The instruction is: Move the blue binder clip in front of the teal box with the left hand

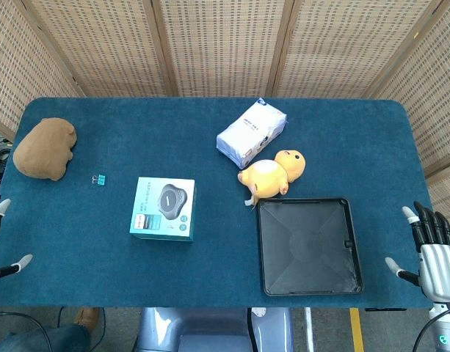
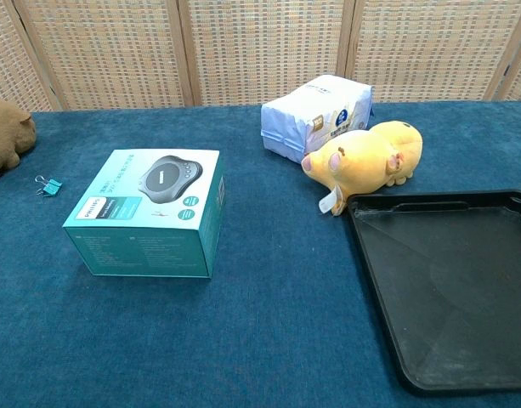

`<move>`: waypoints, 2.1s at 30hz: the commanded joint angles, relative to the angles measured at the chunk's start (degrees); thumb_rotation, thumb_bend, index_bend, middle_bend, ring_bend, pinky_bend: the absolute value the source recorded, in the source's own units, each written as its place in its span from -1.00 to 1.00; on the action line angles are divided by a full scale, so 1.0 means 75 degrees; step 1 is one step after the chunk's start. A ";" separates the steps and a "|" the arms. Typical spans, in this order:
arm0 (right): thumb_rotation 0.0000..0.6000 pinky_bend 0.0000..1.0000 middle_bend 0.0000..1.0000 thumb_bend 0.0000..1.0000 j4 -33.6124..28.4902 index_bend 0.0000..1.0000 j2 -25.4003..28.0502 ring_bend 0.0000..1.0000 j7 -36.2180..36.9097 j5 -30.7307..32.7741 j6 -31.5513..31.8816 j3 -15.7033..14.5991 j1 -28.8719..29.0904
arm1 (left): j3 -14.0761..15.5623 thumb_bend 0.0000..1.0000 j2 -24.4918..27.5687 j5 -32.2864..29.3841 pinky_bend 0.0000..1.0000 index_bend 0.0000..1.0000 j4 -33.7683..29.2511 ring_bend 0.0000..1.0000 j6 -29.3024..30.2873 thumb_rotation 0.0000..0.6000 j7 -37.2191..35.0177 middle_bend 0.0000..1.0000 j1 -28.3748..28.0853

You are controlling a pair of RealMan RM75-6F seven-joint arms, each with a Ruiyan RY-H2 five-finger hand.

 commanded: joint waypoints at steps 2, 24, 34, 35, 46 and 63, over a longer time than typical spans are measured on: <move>1.00 -1.00 -1.00 -1.00 -0.0002 -0.86 0.0010 -1.00 0.0008 0.0020 -0.0008 0.0007 -0.0001 | 0.0007 -0.82 -0.0009 -0.0007 -1.00 -1.00 0.0006 -1.00 -0.0039 1.00 0.0016 -1.00 -0.0013; 1.00 -1.00 -1.00 -1.00 0.0185 -0.85 -0.0213 -1.00 -0.0396 0.0640 -0.0438 0.0197 0.0179 | -0.1510 -0.83 -0.1700 -0.1865 -1.00 -0.96 0.3341 -1.00 -0.4275 1.00 0.0354 -1.00 -0.3344; 1.00 -1.00 -1.00 -1.00 0.0410 -0.84 -0.0416 -1.00 -0.0687 0.0964 -0.0683 0.0272 0.0301 | -0.1493 -0.73 -0.3273 -0.2398 -1.00 -0.54 0.5999 -1.00 -0.5779 1.00 0.0333 -1.00 -0.4512; 1.00 -1.00 -1.00 -1.00 0.0427 -0.84 -0.0429 -1.00 -0.0705 0.0991 -0.0697 0.0279 0.0307 | -0.1490 -0.72 -0.3396 -0.2443 -1.00 -0.51 0.6188 -1.00 -0.5891 1.00 0.0302 -1.00 -0.4577; 1.00 -1.00 -1.00 -1.00 0.0573 -0.84 -0.0475 -1.00 -0.0724 0.1314 -0.0911 0.0371 0.0387 | -0.1295 -0.60 -0.4492 -0.2351 -1.00 -0.35 0.8070 -1.00 -0.6640 1.00 -0.0138 -1.00 -0.5125; 1.00 -1.00 -1.00 -1.00 0.0696 -0.84 -0.0561 -1.00 -0.0822 0.1559 -0.1008 0.0433 0.0451 | -0.1102 -0.50 -0.5535 -0.2191 -1.00 -0.24 0.9915 -1.00 -0.7595 1.00 -0.0624 -1.00 -0.5652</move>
